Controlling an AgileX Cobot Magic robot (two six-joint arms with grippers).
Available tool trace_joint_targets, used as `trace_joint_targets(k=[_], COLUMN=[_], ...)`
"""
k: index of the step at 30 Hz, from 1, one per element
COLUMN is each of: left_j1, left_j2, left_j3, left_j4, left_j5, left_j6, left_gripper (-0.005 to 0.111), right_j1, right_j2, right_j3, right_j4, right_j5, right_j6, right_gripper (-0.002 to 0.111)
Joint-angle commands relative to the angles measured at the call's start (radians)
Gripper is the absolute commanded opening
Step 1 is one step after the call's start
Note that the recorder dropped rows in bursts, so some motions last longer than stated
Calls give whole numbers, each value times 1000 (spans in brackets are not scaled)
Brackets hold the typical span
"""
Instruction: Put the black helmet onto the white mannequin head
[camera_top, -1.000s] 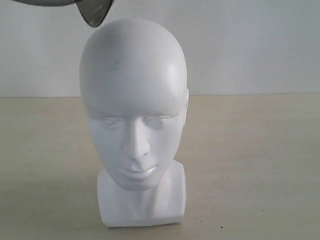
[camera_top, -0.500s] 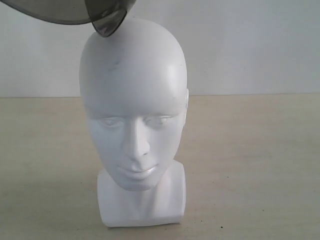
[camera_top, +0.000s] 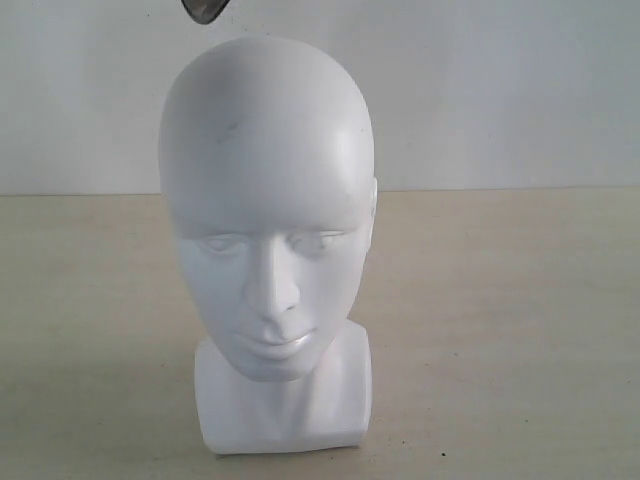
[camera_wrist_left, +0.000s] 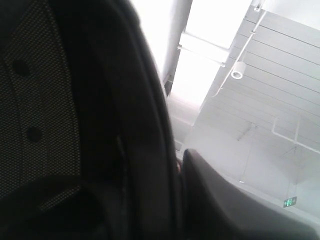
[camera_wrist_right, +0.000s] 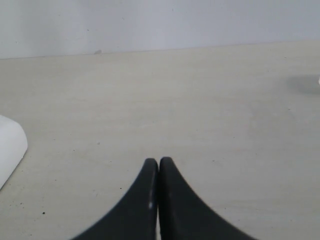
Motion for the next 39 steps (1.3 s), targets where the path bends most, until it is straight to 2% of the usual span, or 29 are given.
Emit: trace_joint_targets(k=[1, 10, 16, 27, 28, 30, 32, 38, 39], left_j1=[-30, -175, -220, -232, -232, -232, -232, -232, -232], left_j2=[23, 150, 199, 258, 264, 283, 301, 328, 334], left_j3=[-44, -113, -121, -121, -123, -123, -127, -132, -132], left_j4=[-5, 0, 24, 54, 57, 65, 65, 66, 66], left_j5=[-81, -81, -81, -81, -81, -81, -81, -81, -81], left_j6=[-12, -8, -8, -27, -27, -24, -24, -19, -19], left_gripper=[4, 4, 4, 4, 4, 4, 4, 4, 4], right_j1=[1, 1, 1, 1, 1, 1, 1, 1, 1], right_j2=[-4, -4, -4, -4, -4, -4, -4, 31, 81], right_j3=[-1, -1, -1, -1, -1, -1, -1, -119, -203], right_j4=[-1, -1, -1, -17, -17, 21, 51, 55, 70], right_j5=[-7, -7, -7, -66, -98, -329, -428, -342, -314], right_j6=[-4, -4, -4, -4, -4, 68, 130, 128, 131], right_gripper=[0, 0, 0, 0, 0, 0, 0, 0, 0])
